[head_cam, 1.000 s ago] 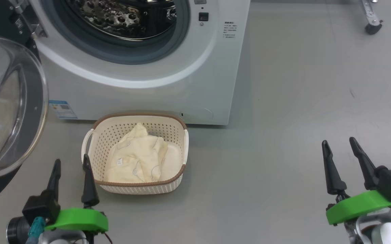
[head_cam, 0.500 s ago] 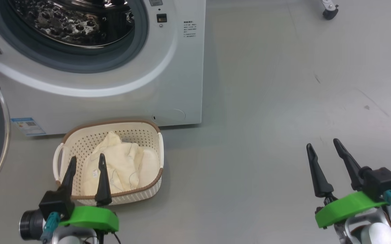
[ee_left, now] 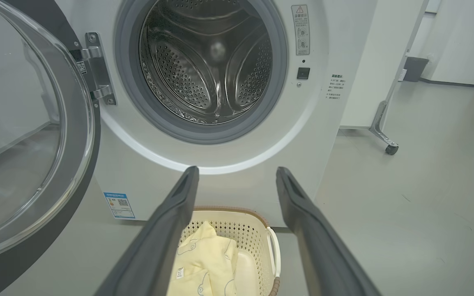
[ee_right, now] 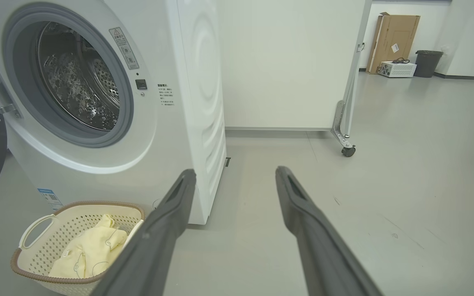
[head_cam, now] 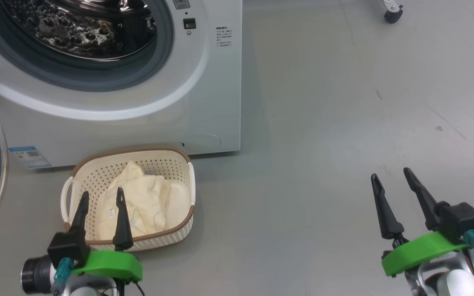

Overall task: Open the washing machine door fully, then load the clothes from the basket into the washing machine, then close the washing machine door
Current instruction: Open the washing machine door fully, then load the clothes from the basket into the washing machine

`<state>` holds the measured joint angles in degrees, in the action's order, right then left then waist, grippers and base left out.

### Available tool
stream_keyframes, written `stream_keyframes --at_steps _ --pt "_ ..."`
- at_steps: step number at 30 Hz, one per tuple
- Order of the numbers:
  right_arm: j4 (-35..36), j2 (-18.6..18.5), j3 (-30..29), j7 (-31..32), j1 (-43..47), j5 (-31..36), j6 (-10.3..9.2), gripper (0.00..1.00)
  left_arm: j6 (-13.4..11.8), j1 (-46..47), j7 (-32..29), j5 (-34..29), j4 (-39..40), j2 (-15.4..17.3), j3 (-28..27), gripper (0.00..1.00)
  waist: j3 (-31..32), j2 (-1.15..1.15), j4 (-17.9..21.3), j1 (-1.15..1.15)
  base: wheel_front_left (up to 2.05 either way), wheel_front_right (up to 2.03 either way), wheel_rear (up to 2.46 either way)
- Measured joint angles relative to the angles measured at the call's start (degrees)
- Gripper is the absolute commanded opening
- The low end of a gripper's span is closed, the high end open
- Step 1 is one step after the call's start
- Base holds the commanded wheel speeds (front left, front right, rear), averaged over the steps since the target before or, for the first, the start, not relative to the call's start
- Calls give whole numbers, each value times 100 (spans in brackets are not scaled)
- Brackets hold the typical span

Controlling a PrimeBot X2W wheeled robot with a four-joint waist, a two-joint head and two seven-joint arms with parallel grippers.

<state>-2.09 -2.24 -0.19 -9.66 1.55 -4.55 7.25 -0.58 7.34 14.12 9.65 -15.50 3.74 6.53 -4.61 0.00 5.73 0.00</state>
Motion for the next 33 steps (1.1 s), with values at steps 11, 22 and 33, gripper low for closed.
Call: stream_keyframes --at_steps 11,22,33 --pt "-11 0 22 0 2 1 0 100 -44 -3 4 1 -70 2 47 100 109 0 12 0 6 -6 0" --pt "-29 0 20 0 31 0 0 100 -47 -31 4 1 -101 19 135 100 160 0 32 -1 117 -117 0" --pt "-33 0 27 1 31 0 0 100 -100 -27 -1 2 -105 54 242 100 188 0 -10 0 156 -156 0"
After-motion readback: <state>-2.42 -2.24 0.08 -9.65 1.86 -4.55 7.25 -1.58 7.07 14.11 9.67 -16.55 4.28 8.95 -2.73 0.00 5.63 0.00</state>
